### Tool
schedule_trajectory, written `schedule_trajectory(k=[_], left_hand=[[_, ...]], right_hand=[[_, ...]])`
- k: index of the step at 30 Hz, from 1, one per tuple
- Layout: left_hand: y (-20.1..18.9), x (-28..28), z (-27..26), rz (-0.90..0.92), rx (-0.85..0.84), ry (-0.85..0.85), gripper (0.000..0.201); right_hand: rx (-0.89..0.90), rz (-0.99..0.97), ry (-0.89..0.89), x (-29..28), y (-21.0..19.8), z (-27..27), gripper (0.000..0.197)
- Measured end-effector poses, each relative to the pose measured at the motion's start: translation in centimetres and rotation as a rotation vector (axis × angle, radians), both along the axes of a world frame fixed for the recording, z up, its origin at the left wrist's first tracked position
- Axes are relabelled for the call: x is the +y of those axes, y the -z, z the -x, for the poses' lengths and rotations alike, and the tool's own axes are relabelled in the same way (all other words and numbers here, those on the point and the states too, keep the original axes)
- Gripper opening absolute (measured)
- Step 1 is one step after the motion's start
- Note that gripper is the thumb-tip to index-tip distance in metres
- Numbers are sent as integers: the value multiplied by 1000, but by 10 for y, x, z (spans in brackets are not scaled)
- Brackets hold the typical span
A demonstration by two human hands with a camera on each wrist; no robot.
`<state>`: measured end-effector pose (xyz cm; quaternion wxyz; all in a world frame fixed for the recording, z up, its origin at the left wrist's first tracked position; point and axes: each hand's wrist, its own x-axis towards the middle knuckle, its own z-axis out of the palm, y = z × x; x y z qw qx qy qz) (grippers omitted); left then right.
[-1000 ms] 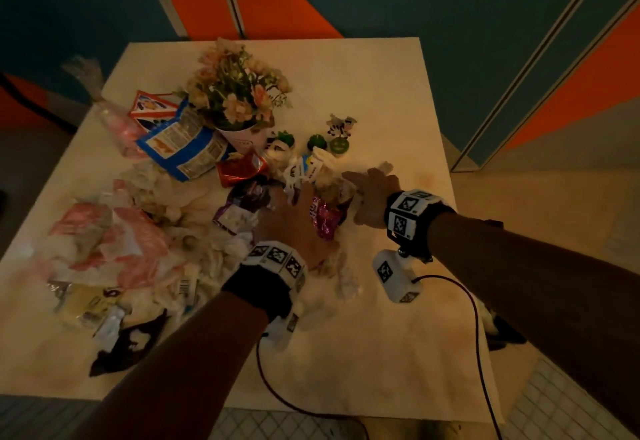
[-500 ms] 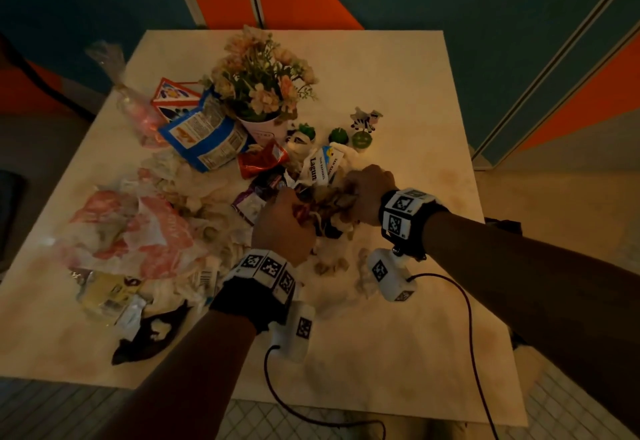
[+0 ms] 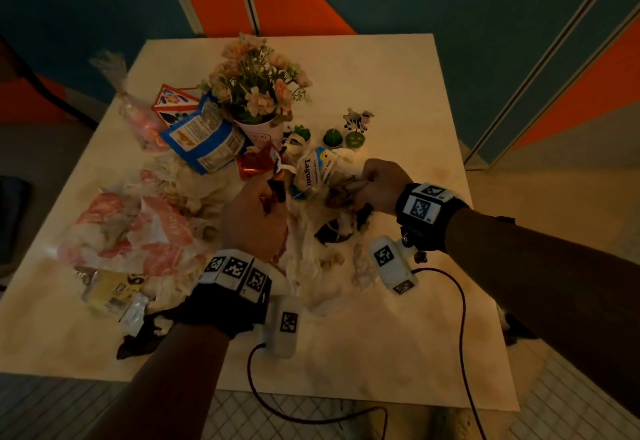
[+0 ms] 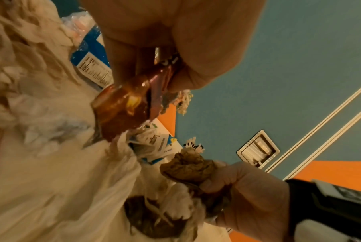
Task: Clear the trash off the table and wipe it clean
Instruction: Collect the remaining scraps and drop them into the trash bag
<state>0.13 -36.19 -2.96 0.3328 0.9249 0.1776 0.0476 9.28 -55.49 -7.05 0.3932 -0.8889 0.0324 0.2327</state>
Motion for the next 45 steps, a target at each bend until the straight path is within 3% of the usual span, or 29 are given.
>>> schedule_trajectory(k=[2,8,16,25,28,35,40,45], left_hand=[[-9,1,2,-36,-55,-8,5],[-23,8,7,-35,-173,-75,10],[-52,15,13,-6,-358,-187,12],[-81,-4,7,-15,-498,-30,17],[-88,-28,3,16,-482,20,18],[-94,-113,-4,236,-387,137,33],[-64,-203,-14,390,-297,186,33],[-20,-292,-22,463,-163,172,25]], right_hand=[[-13,-46,47,-3,-9,3,38],[-22,-318,223,-8,-36,12,43],[-118,-448,299,-22,-55,10,47],[-248,-594,404,-66,-84,19,29],[-297,-559,430,-106,-91,30,25],[-316,-555,583,-203,-82,72,44],[-252,-632,730,-277,-49,82,44],[-60,-721,912,-333,5,76,35]])
